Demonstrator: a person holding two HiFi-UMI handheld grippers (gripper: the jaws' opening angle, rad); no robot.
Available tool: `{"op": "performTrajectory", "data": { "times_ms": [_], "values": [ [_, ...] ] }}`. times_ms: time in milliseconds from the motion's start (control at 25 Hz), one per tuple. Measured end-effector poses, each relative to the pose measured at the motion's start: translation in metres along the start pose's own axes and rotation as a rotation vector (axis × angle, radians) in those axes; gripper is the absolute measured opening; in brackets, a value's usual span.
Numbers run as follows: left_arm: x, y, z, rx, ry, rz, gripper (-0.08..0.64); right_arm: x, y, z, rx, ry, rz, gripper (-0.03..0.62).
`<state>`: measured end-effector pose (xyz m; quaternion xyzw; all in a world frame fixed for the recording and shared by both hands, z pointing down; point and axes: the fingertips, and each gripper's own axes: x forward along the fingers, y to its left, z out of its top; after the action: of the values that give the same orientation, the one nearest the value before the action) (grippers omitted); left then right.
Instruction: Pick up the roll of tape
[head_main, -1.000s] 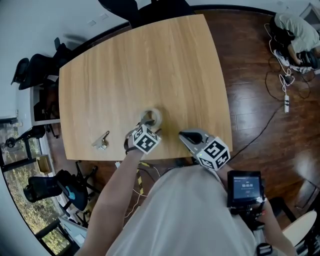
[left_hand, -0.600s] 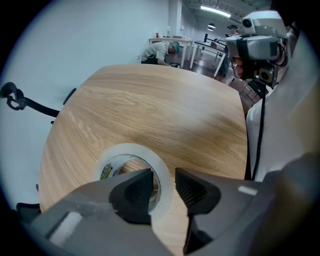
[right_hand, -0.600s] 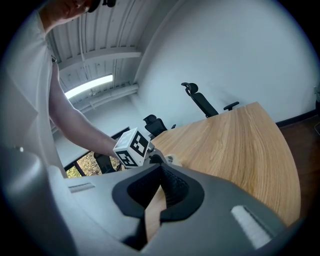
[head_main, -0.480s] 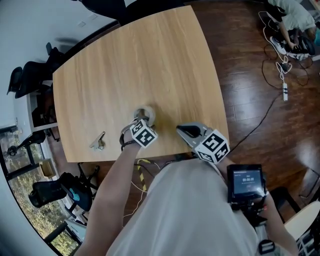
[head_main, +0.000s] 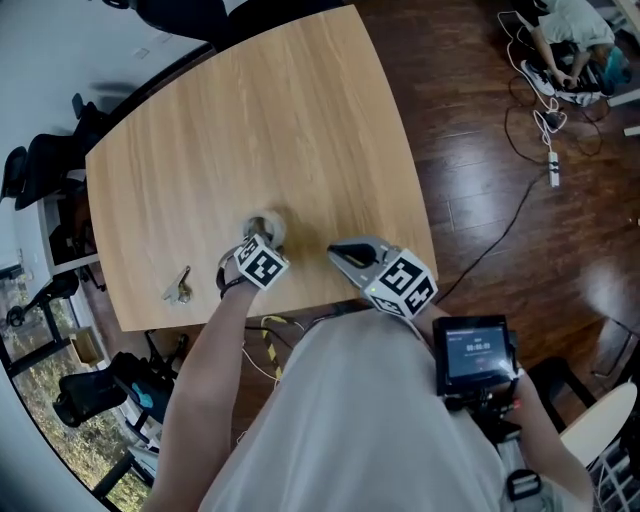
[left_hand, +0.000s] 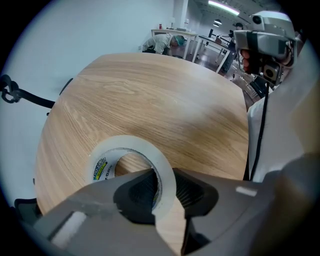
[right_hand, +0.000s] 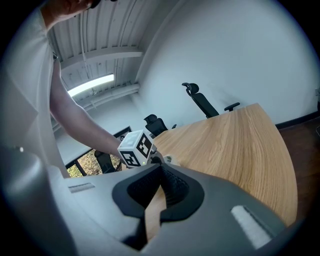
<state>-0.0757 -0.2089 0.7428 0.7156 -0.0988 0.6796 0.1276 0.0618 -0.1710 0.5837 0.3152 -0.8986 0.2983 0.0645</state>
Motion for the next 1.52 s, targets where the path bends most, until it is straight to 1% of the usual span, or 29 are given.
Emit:
{"op": "performTrajectory", "data": {
  "times_ms": [80,200,320,440,600,760,880,1120,1280,1400,1520],
  "values": [
    [-0.002,0.004,-0.002,-0.003,0.004,0.006,0.1,0.004,0.003,0.002,-0.004,0.001,0.012,0.006],
    [-0.002,-0.002,0.003,-0.008,-0.002,0.004,0.098,-0.003,0.003,0.001,-0.005,0.008,0.019,0.006],
    [-0.01,-0.011,0.004,-0.033,-0.045,-0.005,0.097,-0.006,0.002,0.002,-0.007,0.009,0.018,0.006],
    [-0.023,-0.02,0.008,-0.075,-0.119,-0.009,0.095,-0.006,0.002,0.004,-0.013,0.0,0.019,0.006],
    [-0.037,-0.039,0.015,-0.151,-0.227,-0.025,0.095,-0.011,0.004,0.002,-0.011,-0.009,0.019,0.006],
    [-0.048,-0.05,0.022,-0.172,-0.309,-0.027,0.095,-0.01,0.005,0.001,-0.02,-0.011,0.026,0.006],
    [-0.057,-0.059,0.034,-0.198,-0.37,-0.035,0.095,-0.013,0.003,-0.004,-0.027,-0.005,0.029,0.006],
    [-0.088,-0.075,0.056,-0.312,-0.568,-0.084,0.095,-0.018,0.003,-0.011,-0.041,0.026,0.015,0.006],
    [-0.103,-0.089,0.051,-0.364,-0.692,-0.116,0.095,-0.02,0.01,-0.015,-0.052,0.033,0.006,0.006],
    [-0.114,-0.096,0.044,-0.391,-0.77,-0.108,0.095,-0.025,0.014,-0.02,-0.061,0.045,-0.008,0.006],
    [-0.13,-0.1,0.029,-0.422,-0.85,-0.092,0.095,-0.027,0.024,-0.019,-0.074,0.048,-0.03,0.006]
  ]
}}
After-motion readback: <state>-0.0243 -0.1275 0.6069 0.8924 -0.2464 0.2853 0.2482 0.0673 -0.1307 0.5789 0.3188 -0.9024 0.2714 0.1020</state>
